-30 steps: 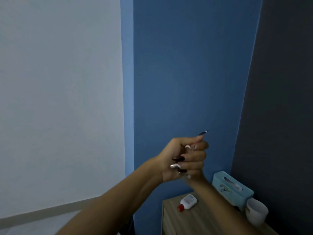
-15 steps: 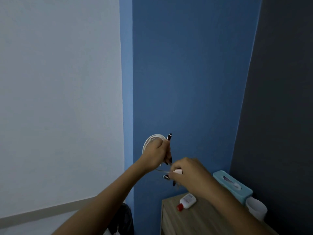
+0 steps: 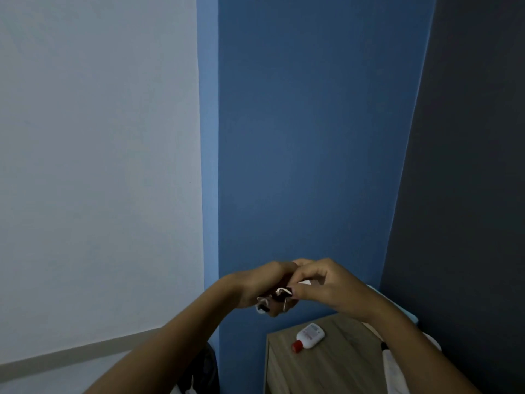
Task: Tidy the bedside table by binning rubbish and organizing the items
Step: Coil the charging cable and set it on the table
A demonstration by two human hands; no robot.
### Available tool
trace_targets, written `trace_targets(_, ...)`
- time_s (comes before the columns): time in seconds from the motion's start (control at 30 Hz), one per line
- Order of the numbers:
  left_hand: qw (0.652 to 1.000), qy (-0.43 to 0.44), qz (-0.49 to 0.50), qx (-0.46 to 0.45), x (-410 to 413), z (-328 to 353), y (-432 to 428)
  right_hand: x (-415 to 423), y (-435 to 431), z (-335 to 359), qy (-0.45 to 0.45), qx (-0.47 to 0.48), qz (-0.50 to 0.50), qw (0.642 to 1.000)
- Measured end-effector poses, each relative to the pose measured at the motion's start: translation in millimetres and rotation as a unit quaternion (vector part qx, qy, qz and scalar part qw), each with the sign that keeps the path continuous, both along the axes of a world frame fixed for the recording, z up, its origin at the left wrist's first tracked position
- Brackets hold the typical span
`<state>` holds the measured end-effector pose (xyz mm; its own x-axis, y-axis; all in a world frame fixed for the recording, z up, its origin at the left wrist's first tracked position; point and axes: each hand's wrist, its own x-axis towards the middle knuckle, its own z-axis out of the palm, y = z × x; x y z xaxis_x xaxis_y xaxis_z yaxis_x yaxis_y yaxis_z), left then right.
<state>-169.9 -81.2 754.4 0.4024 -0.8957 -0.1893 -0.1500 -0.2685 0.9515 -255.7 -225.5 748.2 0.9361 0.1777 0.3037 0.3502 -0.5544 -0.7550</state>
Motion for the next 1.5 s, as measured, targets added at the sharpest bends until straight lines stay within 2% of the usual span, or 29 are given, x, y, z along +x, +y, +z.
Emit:
trace_targets(0.1, 0.994, 0.104, -0.022, 0.015, 3.0, -1.8, 1.3, -2.1, 1.6, 2.1, 0.002, -0.004, 0.003, 1.000)
trace_targets(0.17, 0.993, 0.109, -0.034, 0.024, 5.8, -3.7, 1.0, -2.5, 2.1, 2.2, 0.011, -0.039, -0.005, 0.999)
trace_targets(0.33, 0.998, 0.010, -0.049, 0.041, 6.1, -3.8, 0.2, -6.2, 0.7, 4.0, 0.020, -0.162, -0.016, 0.986)
trace_targets(0.47, 0.990, -0.135, -0.022, 0.038, 3.7, 7.7, 3.2, -7.7, -3.6, 3.5, 0.013, -0.182, -0.015, 0.983)
trace_targets(0.53, 0.975, -0.218, 0.032, 0.023, 8.5, 13.8, 4.8, -7.7, -6.5, -1.9, 0.015, -0.162, -0.028, 0.986)
trace_targets(0.67, 0.960, -0.260, 0.097, -0.018, 17.5, 13.6, -1.0, -3.4, -8.2, -10.8, -0.024, -0.084, -0.053, 0.995)
trace_targets(0.83, 0.967, -0.231, 0.082, -0.071, 19.3, 20.2, -5.5, 4.8, -11.4, -2.0, -0.078, -0.033, -0.114, 0.990)
trace_targets(1.0, 0.956, -0.259, 0.097, -0.095, 14.4, 25.2, -12.0, 6.8, -15.8, 4.3, -0.089, 0.002, -0.146, 0.985)
trace_targets(1.07, 0.946, -0.282, 0.115, -0.111, 14.3, 25.8, -13.1, 9.1, -15.3, 7.8, -0.103, 0.073, -0.171, 0.977)
trace_targets(1.1, 0.937, -0.304, 0.129, -0.117, 13.8, 25.0, -14.5, 10.3, -14.5, 10.1, -0.108, 0.138, -0.174, 0.969)
trace_targets(1.17, 0.912, -0.357, 0.154, -0.130, 11.7, 22.6, -17.5, 12.1, -9.0, 14.7, -0.122, 0.257, -0.173, 0.943)
trace_targets(1.23, 0.893, -0.393, 0.168, -0.142, 9.8, 20.7, -20.2, 11.1, 0.4, 17.1, -0.144, 0.312, -0.201, 0.917)
trace_targets(1.33, 0.874, -0.417, 0.195, -0.155, 8.7, 18.7, -24.1, 10.9, 11.2, 12.7, -0.193, 0.319, -0.257, 0.892)
trace_targets(1.43, 0.850, -0.450, 0.222, -0.161, 6.9, 14.4, -28.4, 13.2, 13.6, 6.9, -0.236, 0.258, -0.294, 0.889)
trace_targets(1.5, 0.827, -0.483, 0.242, -0.155, 7.6, 12.0, -29.9, 12.5, 14.9, 6.5, -0.230, 0.225, -0.301, 0.898)
